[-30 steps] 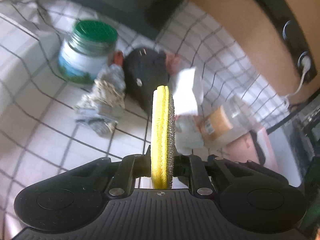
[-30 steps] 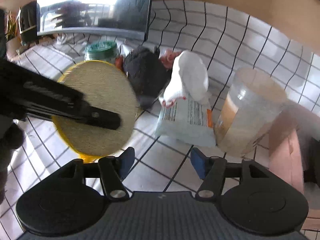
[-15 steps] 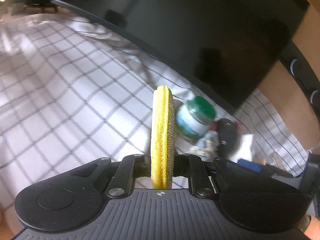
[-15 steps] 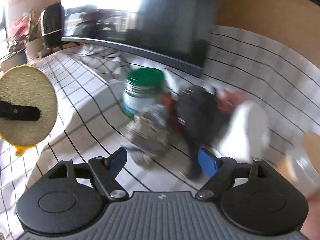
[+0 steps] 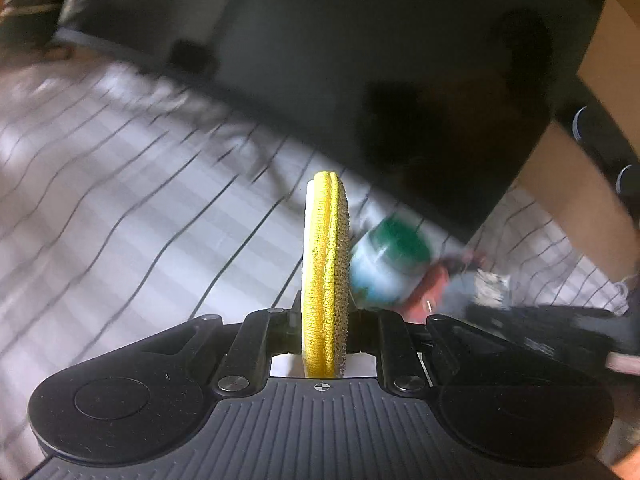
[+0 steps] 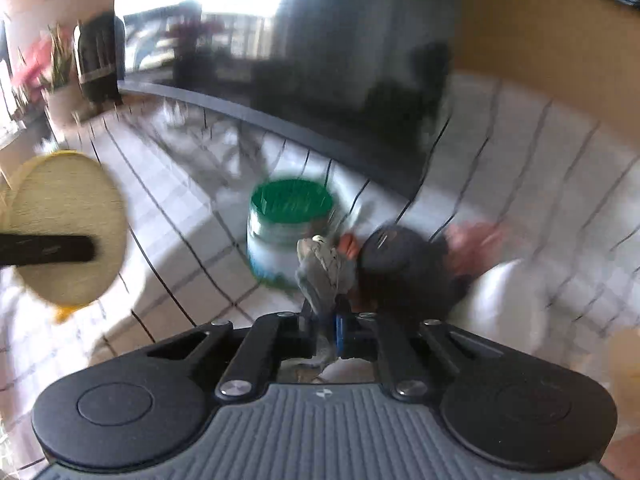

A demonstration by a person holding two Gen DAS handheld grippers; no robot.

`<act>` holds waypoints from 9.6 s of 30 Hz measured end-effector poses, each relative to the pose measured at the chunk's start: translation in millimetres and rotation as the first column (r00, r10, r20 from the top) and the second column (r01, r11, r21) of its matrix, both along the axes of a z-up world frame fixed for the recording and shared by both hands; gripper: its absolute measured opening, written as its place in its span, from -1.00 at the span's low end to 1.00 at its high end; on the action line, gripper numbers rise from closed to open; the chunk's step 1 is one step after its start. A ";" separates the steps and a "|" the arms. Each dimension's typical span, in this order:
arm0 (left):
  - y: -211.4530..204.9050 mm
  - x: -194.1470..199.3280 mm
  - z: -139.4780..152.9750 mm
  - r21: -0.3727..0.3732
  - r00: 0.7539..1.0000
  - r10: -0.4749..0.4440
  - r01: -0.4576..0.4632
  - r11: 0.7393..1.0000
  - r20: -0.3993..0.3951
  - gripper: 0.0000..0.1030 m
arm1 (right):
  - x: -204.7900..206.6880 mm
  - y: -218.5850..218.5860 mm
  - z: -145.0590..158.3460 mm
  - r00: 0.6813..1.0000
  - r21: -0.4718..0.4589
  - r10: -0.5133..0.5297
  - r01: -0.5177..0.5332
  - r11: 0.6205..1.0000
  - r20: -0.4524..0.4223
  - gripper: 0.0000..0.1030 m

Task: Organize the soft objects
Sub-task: 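Lift the sponge with the left tool while the right tool grasps the grey striped cloth, then carry the sponge and grey cloth into the pink box and open both tools, then grasp the white glove with the left tool while the right tool grasps the pink cloth, then carry the white glove and pink cloth into the pink box and release both, then grasp the black plush toy with the left tool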

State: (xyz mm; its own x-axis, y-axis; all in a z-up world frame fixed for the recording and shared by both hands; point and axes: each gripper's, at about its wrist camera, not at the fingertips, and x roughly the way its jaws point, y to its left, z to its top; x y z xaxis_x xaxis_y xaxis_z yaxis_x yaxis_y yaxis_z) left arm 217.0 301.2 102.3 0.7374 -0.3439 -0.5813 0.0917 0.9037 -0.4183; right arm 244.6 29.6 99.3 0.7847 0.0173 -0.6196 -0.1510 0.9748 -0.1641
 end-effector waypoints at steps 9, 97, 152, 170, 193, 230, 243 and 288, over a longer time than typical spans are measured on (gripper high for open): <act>-74.6 66.4 77.1 0.084 0.965 -0.129 0.112 0.990 0.229 -0.66 | -30.3 -54.9 108.8 0.969 -0.002 -0.109 0.113 0.994 0.221 -0.85; -273.3 62.5 -4.9 0.309 0.946 -0.323 0.295 0.904 0.041 -0.58 | -214.6 -186.7 22.3 0.884 -0.077 -0.424 0.446 0.892 0.198 0.54; -105.4 17.6 54.2 0.174 0.917 -0.270 0.226 0.958 0.293 -0.86 | 45.1 -92.9 70.6 0.978 0.112 -0.178 0.189 0.976 -0.106 -0.79; -222.0 67.1 141.1 0.338 0.810 -0.418 0.290 0.895 0.412 -0.86 | -77.7 -185.9 169.7 0.934 0.164 -0.307 0.279 0.946 0.181 -0.78; -452.7 20.9 87.1 0.201 0.587 -0.782 0.757 0.622 0.211 -0.85 | -191.9 -296.1 97.2 0.822 0.212 -0.557 0.527 0.823 0.118 -0.78; -418.2 18.7 38.4 0.059 0.706 -0.706 0.704 0.708 0.052 -0.70 | -234.5 -231.4 17.8 0.876 -0.051 -0.460 0.471 0.881 0.148 0.48; -183.9 6.9 20.5 0.186 0.964 -0.213 0.183 0.965 0.160 -0.70 | -210.0 -163.8 -5.1 0.948 -0.006 -0.308 0.309 0.951 0.079 0.59; -232.6 56.1 -27.3 0.489 0.825 -0.551 0.535 0.689 -0.127 0.82 | -155.8 -109.3 -67.7 0.962 -0.041 -0.260 0.257 0.966 -0.088 0.60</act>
